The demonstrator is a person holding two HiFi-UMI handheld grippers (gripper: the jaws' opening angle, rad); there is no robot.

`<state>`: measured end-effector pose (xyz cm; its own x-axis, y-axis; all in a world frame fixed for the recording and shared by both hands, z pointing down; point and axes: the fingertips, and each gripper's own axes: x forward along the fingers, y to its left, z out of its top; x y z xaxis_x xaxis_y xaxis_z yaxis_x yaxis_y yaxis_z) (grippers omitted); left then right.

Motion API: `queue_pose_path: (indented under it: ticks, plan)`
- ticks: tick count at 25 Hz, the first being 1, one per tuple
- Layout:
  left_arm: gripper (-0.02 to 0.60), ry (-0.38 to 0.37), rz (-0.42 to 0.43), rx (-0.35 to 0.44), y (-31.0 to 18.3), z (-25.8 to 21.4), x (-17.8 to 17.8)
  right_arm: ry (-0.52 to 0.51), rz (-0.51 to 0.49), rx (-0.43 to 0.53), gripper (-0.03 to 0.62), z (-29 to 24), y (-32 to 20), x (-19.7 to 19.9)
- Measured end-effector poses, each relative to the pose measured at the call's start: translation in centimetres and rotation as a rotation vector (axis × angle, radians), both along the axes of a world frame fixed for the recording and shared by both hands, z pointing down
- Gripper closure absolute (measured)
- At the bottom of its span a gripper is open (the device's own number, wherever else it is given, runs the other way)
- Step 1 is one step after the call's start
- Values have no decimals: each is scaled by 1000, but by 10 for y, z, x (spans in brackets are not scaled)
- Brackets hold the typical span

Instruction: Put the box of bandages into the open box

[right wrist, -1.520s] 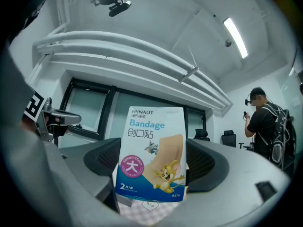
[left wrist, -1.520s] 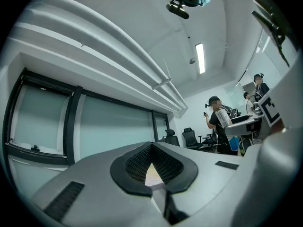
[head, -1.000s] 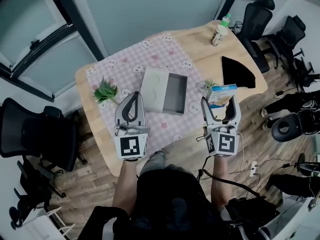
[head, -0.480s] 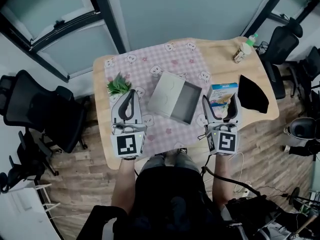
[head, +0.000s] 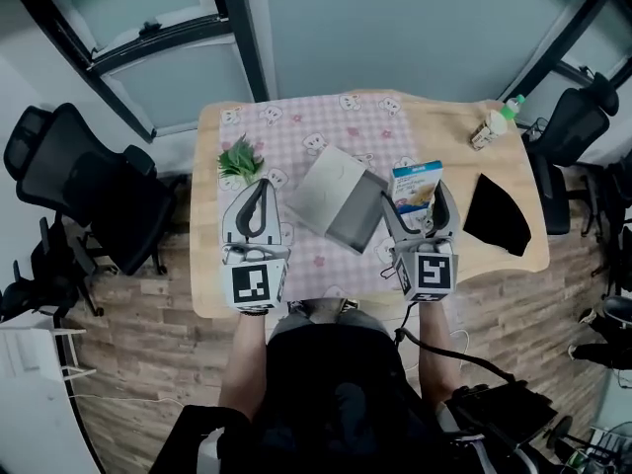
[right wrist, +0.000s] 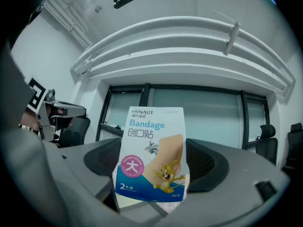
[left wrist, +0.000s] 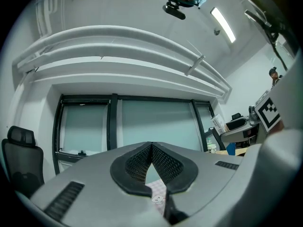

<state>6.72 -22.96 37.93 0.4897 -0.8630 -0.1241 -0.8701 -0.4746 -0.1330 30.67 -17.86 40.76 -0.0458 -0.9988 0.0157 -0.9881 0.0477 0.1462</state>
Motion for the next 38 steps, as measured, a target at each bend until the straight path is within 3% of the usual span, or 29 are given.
queue_pose_path:
  ticks: [8,13,17,26,33,38]
  plan:
    - [578,4,6,20,-2,6,2,2,-19,-24,160,11,-18,-3]
    - [578,9,13,11,0,12,-5,-12,-77,-175,160,60,-39,-10]
    - [578,8,15,21,1,8,-15,67,-151,-298,160,103,-52,-22]
    - [578,26,-16,6,-1,13,-39,444,-437,-543,160,194,-61,-47]
    - [578,36,-46,-22,3,17,-43,872,-814,-702,160,268,-42,-53]
    - [578,35,-90,-32,4,20,-44,1097,-1087,-777,160,304,-28,-52]
